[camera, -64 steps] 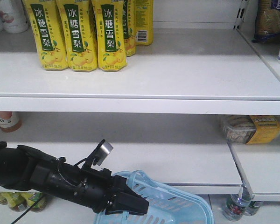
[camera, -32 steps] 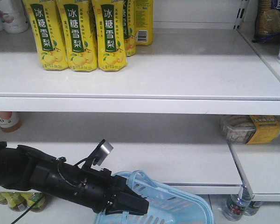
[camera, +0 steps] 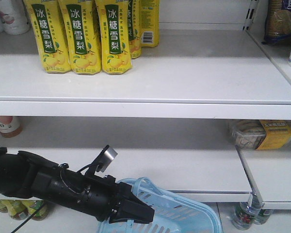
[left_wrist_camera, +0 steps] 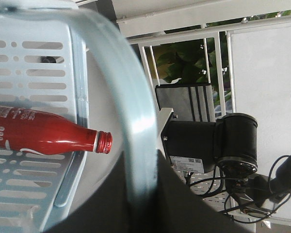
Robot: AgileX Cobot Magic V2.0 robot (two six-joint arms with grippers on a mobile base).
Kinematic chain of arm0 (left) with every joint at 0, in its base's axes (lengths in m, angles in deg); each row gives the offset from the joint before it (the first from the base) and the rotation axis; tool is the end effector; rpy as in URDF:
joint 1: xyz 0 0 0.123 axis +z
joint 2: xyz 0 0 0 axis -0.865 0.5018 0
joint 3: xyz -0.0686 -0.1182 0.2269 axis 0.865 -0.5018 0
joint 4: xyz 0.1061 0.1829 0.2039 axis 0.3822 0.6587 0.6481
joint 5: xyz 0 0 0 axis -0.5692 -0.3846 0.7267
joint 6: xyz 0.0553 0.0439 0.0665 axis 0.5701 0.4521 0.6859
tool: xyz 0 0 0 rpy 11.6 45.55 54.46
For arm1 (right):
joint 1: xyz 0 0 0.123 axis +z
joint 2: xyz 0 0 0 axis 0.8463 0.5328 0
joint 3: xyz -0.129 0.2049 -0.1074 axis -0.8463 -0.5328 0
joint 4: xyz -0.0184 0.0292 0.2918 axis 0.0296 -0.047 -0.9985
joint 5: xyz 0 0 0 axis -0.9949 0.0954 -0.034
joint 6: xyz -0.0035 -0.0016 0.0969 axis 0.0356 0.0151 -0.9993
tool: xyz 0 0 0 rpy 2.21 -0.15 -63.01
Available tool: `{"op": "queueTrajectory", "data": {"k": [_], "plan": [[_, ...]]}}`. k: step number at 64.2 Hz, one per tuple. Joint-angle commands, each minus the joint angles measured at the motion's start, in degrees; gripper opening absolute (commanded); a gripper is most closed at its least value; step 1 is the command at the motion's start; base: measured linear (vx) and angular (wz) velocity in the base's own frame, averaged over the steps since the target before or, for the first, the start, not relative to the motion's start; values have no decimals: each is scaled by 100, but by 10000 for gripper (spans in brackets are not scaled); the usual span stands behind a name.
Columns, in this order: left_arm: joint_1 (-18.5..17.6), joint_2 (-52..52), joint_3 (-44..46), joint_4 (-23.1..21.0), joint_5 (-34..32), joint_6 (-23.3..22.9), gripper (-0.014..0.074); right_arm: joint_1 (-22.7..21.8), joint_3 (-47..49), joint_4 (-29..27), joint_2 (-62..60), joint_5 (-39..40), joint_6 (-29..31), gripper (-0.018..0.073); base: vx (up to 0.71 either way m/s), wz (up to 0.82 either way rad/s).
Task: Place coke in basket with both arms
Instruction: 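Withdraw the right gripper up and away from the basket, then swing the basket with the left gripper toward the robot's left side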
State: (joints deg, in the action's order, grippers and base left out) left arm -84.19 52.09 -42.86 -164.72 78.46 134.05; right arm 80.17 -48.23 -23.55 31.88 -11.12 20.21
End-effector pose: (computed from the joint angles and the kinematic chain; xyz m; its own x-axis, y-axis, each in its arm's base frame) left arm 0.2461 -0.2053 0.1071 -0.9842 0.1409 -0.1076 0.1506 0.3443 -0.9267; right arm 0.1096 0.0385 0.2417 -0.0110 -0.0323 -0.9994 -0.3227 0.9461 -0.0270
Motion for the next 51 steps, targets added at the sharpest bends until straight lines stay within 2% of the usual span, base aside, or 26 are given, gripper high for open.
{"op": "queueTrajectory", "data": {"k": [1,17,38,51], "plan": [[-84,-391,144,-551,937,30,-6,-7,159,37,84,430,34,-10,0,0],[-563,-1307,144,-556,509,30,-6,-7,159,37,84,430,34,-10,0,0],[-1508,-2678,138,-556,-1039,30,-6,-7,159,37,84,430,34,-10,0,0],[-1823,-3170,137,-418,-1900,20,-6,-7,159,37,84,430,34,-10,0,0]]}}
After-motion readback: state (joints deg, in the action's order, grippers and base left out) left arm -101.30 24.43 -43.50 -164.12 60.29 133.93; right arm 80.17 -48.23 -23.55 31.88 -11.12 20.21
